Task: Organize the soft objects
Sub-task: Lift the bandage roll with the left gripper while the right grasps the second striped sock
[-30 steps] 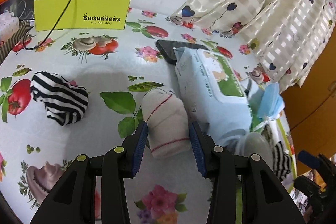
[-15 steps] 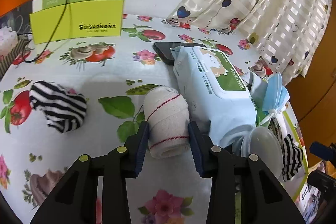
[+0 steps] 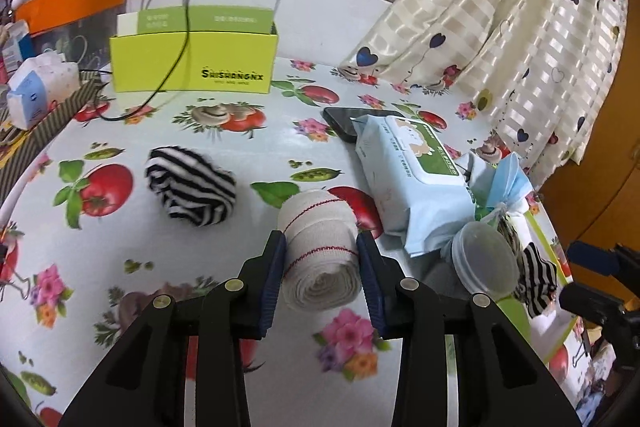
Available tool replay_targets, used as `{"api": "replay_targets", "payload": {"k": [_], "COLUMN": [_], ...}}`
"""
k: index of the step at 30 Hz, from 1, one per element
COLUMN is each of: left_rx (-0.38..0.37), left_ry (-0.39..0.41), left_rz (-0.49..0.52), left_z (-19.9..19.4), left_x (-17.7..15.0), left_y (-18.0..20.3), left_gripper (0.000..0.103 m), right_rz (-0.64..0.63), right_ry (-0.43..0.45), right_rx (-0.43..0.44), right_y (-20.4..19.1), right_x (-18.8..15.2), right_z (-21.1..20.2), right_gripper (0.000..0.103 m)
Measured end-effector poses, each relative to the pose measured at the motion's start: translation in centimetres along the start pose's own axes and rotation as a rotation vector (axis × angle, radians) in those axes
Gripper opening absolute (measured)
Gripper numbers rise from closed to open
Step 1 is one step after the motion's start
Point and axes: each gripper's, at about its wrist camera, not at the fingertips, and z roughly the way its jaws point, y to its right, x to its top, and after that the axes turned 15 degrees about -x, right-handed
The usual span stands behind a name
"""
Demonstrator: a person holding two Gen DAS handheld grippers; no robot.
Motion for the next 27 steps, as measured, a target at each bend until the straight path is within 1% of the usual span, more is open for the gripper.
{"api": "replay_targets", "payload": {"k": [6,10,16,23,27], "left_rx": [0.004,0.023,0.047,0.071,0.077], "left_ry": [0.048,0.073,0.093,0.124,0.143], "left_rz": [-0.014,-0.035,-0.071,-0.101,-0.118], "left_z": [-3.0,-4.7,-6.4,-8.0,-8.8], "left_x": [-0.6,-1.2,-2.0,-2.1,-2.1], "left_y": [-1.1,-2.5,-4.3,-5.9,-6.9], "left_gripper": [0.037,0.037,0.037,0.037,0.037], "right_rz": [-0.051,-0.084,-0.128,-0.227,-0.284], "right_ry": [0.015,0.026,0.005,0.002,-0.015], "right_rx": [0.016,0.041,0.085,0.113,0.134], "right_y": [-2.6,-4.3,-7.0,-10.6,-13.1], "right_x": [1.3,2.3,3.6,5.6,7.2], "right_z": [-0.2,0.1,1.8,3.1,4.4], "right_gripper": [0.061,0.061,0.061,0.061,0.061]}}
